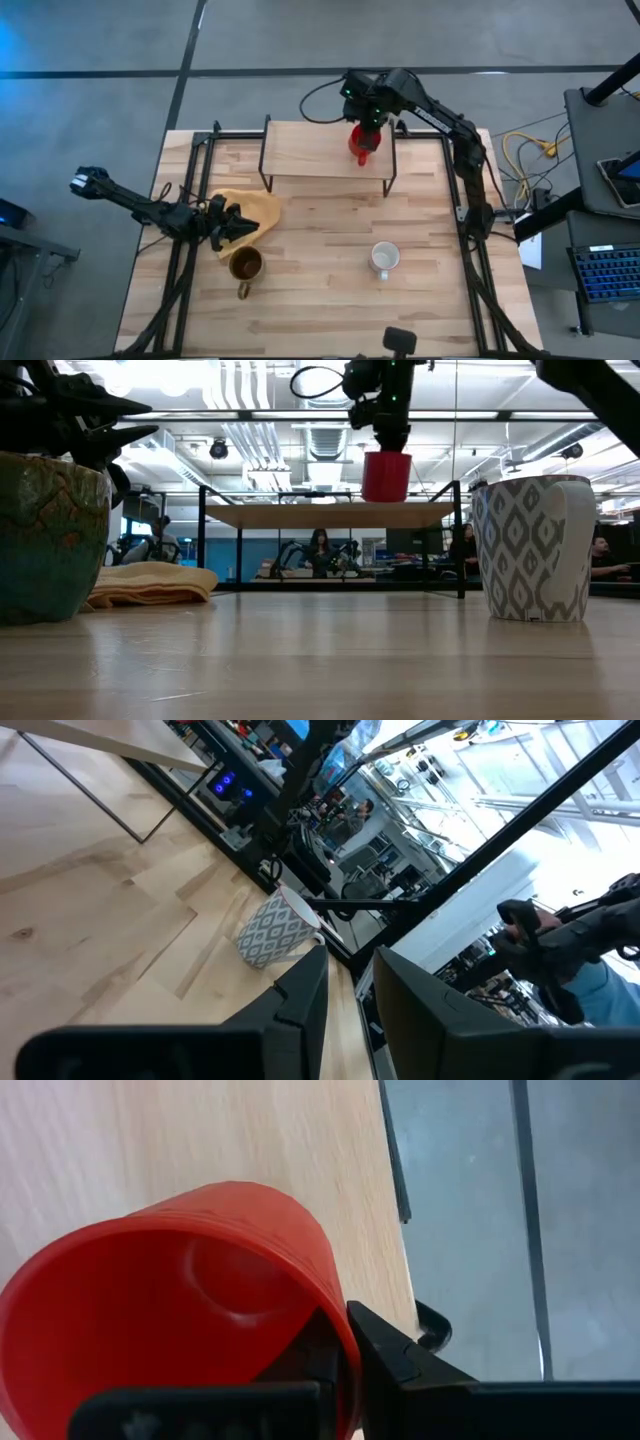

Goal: Stack small to large cups/mugs on shelf
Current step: Put the red mug on the shelf

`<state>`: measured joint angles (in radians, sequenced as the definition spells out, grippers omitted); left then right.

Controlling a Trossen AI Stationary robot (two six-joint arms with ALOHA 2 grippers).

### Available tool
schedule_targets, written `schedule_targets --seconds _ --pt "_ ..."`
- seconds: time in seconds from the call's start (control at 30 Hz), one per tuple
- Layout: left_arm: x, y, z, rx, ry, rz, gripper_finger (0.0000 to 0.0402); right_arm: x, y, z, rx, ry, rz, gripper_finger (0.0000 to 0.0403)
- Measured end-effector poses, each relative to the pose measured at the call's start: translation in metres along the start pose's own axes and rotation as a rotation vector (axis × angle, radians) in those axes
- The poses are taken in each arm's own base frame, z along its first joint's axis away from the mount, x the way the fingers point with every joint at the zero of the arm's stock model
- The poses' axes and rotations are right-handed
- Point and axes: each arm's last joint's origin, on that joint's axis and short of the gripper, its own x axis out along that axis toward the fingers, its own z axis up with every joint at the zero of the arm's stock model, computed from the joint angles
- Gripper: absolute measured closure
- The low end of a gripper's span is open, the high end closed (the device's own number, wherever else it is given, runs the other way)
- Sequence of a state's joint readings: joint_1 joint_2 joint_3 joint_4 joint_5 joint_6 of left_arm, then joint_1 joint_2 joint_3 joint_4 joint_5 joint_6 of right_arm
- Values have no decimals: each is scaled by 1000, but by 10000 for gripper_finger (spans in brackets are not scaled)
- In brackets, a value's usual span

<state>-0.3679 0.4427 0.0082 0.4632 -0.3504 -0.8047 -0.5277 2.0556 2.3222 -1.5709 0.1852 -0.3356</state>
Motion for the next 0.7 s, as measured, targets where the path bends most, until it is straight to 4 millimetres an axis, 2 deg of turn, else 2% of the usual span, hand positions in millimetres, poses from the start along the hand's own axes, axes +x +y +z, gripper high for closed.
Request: schedule_targets --seconds 0.33,0.5,0.7 --pt "0 0 0 2 1 5 331 -7 -6 -18 26 9 33 394" --pt "1 1 -1 6 8 13 331 9 -1 -25 35 71 91 394" --pt "2 2 -2 9 15 21 331 9 1 -29 21 87 87 394"
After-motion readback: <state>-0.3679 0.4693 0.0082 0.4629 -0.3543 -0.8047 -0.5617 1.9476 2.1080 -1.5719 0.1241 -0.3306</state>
